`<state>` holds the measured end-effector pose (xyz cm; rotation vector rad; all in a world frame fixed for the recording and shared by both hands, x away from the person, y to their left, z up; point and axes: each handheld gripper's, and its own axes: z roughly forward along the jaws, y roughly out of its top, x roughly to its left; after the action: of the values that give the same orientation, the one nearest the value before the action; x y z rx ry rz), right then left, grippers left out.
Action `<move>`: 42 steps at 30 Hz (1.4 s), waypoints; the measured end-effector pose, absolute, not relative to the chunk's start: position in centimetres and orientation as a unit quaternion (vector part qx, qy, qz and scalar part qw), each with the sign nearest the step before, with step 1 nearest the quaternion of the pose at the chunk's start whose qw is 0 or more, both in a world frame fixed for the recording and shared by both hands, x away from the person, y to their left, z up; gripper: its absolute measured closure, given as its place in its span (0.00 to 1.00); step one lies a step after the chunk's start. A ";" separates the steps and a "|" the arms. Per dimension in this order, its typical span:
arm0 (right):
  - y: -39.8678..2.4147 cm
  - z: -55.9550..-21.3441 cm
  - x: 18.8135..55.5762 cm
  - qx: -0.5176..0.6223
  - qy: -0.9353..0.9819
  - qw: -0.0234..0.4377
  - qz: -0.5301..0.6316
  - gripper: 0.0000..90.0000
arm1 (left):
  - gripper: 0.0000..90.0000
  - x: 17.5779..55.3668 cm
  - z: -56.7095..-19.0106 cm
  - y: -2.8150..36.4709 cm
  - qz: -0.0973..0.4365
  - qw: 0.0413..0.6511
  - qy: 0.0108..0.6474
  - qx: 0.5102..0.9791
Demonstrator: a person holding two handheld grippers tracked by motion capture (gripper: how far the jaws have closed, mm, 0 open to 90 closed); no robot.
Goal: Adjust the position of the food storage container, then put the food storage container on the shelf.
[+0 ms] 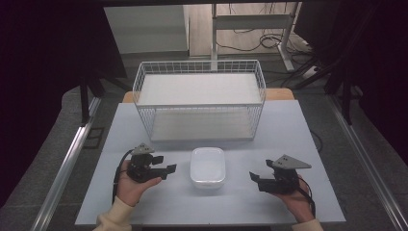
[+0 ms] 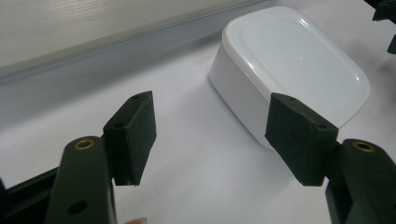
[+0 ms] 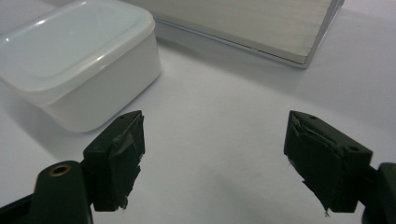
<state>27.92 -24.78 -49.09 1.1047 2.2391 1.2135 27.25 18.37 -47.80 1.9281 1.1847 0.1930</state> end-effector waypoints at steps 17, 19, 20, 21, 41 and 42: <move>-23.6 -46.5 28.2 0.433 0.777 0.141 0.436 0.20 | 0.34 28.1 -46.0 17.4 0.059 0.445 0.474 0.757; -23.0 -45.9 28.5 0.447 0.771 0.136 0.432 0.20 | 0.34 28.5 -45.7 17.2 0.052 0.448 0.473 0.757; -22.8 -45.8 28.6 0.451 0.769 0.133 0.433 0.20 | 0.34 28.7 -45.6 17.0 0.050 0.449 0.473 0.756; -22.5 -45.8 28.8 0.456 0.766 0.125 0.435 0.20 | 0.34 29.0 -45.5 16.7 0.052 0.447 0.473 0.758; -17.4 -47.1 31.7 0.467 0.758 0.031 0.453 0.36 | 0.34 31.5 -47.4 14.9 -0.038 0.457 0.486 0.744; -17.3 -47.2 31.7 0.465 0.760 0.029 0.454 0.37 | 0.34 31.5 -47.5 14.8 -0.038 0.456 0.488 0.743</move>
<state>31.67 -17.32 -47.19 1.4334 2.3443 1.4010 31.53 14.83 -47.48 1.8330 1.2036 -0.0929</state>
